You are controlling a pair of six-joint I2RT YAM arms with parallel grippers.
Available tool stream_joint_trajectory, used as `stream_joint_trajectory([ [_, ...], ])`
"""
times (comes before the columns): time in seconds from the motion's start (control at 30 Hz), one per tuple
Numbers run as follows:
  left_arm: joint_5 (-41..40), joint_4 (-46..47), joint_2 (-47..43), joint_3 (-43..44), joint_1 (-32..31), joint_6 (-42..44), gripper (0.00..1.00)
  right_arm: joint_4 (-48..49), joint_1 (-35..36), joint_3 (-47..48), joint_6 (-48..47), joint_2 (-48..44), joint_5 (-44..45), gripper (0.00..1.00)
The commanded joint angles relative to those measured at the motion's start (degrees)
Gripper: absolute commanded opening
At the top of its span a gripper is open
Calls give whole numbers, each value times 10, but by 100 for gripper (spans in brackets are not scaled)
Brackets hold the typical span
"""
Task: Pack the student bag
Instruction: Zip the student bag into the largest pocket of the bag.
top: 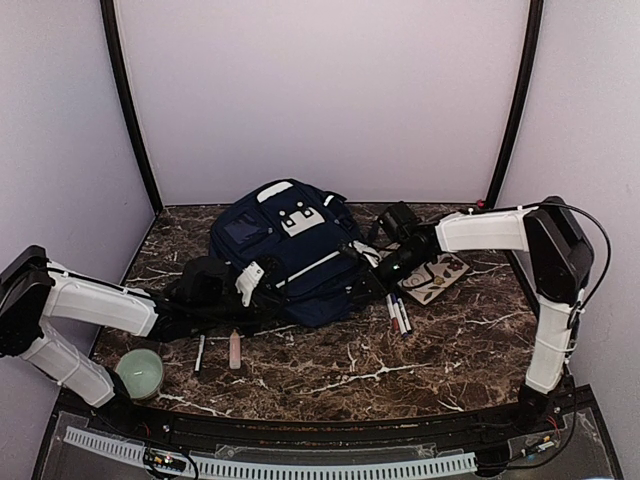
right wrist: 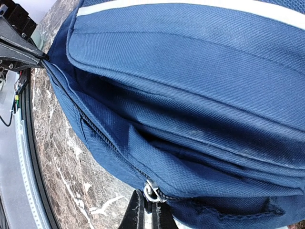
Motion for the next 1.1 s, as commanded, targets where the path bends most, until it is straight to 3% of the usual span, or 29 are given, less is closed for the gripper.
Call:
stream_joint_trajectory([
  [0.0, -28, -88, -42, -23, 7, 4, 0, -78, -85, 32, -33, 30, 100, 0],
  [0.23, -71, -97, -28, -20, 7, 11, 0, -149, -89, 22, -46, 3, -22, 0],
  [0.5, -97, -131, -23, -10, 7, 30, 0, -150, -113, 21, -46, 14, 169, 0],
  [0.63, -111, -143, -31, -10, 7, 37, 0, -123, -119, 25, -68, -3, 213, 0],
  [0.73, -94, -139, -35, -10, 7, 39, 1, -115, -119, 20, -80, -17, 184, 0],
  [0.8, -78, -128, -38, -13, 7, 35, 5, -107, -117, 8, -84, -33, 122, 13],
  [0.9, -58, -106, -43, -23, 7, 29, 7, -85, -100, -15, -89, -60, 46, 24],
  [1.07, -51, -89, -49, -34, 7, 21, 7, -63, -55, 15, -60, -67, 34, 34],
])
